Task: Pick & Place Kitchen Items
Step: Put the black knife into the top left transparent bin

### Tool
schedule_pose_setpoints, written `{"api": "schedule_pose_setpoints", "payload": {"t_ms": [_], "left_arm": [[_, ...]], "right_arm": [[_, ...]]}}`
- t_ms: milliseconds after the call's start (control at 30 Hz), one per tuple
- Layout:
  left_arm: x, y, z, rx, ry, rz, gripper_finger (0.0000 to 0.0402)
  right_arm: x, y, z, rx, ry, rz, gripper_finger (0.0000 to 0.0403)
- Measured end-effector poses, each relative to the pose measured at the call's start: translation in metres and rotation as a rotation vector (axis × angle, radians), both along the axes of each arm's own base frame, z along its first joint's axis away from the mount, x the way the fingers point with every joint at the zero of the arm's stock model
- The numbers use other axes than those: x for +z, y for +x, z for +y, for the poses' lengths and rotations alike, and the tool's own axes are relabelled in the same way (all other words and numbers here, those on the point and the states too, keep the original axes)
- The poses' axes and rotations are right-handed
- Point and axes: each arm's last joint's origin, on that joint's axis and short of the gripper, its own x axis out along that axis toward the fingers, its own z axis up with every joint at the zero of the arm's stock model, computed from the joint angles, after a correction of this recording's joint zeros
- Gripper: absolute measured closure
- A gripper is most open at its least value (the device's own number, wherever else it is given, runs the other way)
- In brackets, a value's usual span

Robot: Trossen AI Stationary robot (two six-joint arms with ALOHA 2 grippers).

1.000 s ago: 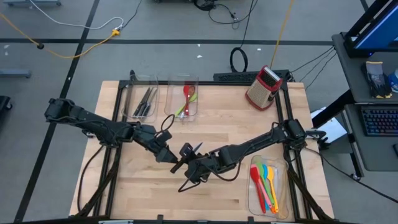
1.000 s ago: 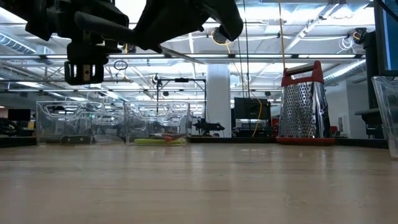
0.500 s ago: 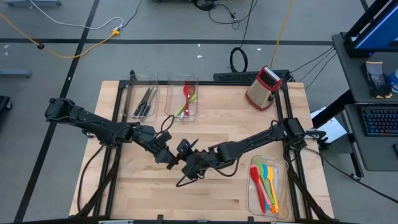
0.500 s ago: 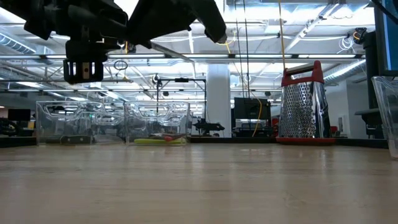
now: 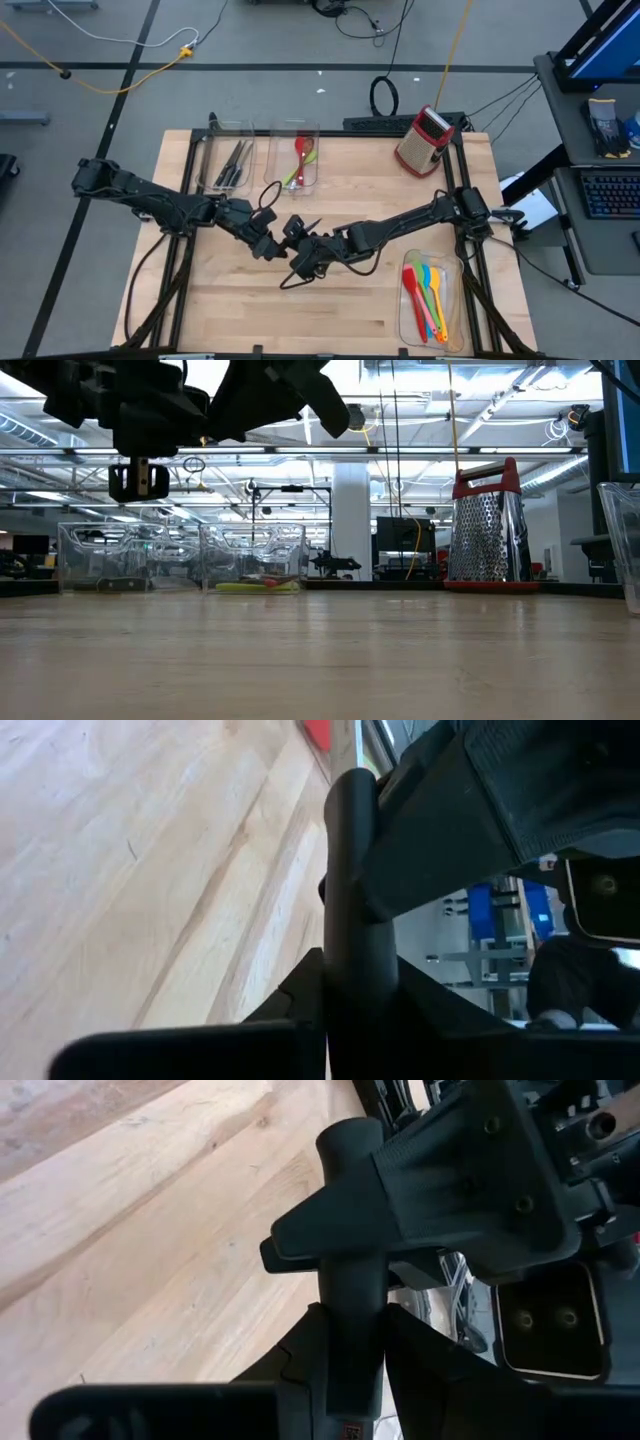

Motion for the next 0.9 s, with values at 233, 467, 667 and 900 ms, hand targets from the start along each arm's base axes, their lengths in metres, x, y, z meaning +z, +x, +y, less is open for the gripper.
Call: {"api": "schedule_pose_setpoints", "payload": {"t_ms": [233,467,667,900], "left_arm": [[-0.002,0.0,0.004,-0.005,0.016,0.009,0.0346],[-0.01,-0.004,0.005,0.006,0.03,0.108,0.0347],[-0.013,-0.008,0.008,0.038,0.059,0.164,0.0347],[-0.003,-0.023,0.014,0.145,0.143,0.164,0.0347]], "right_arm": [[0.0,0.0,0.0,-0.026,0.027,-0.003,0.0307],[-0.002,-0.005,0.001,-0.105,-0.014,0.016,0.0206],[-0.011,-0.014,-0.004,-0.193,-0.092,0.121,0.0175],[-0.015,-0.033,-0.009,-0.353,-0.067,0.228,0.0183]]}}
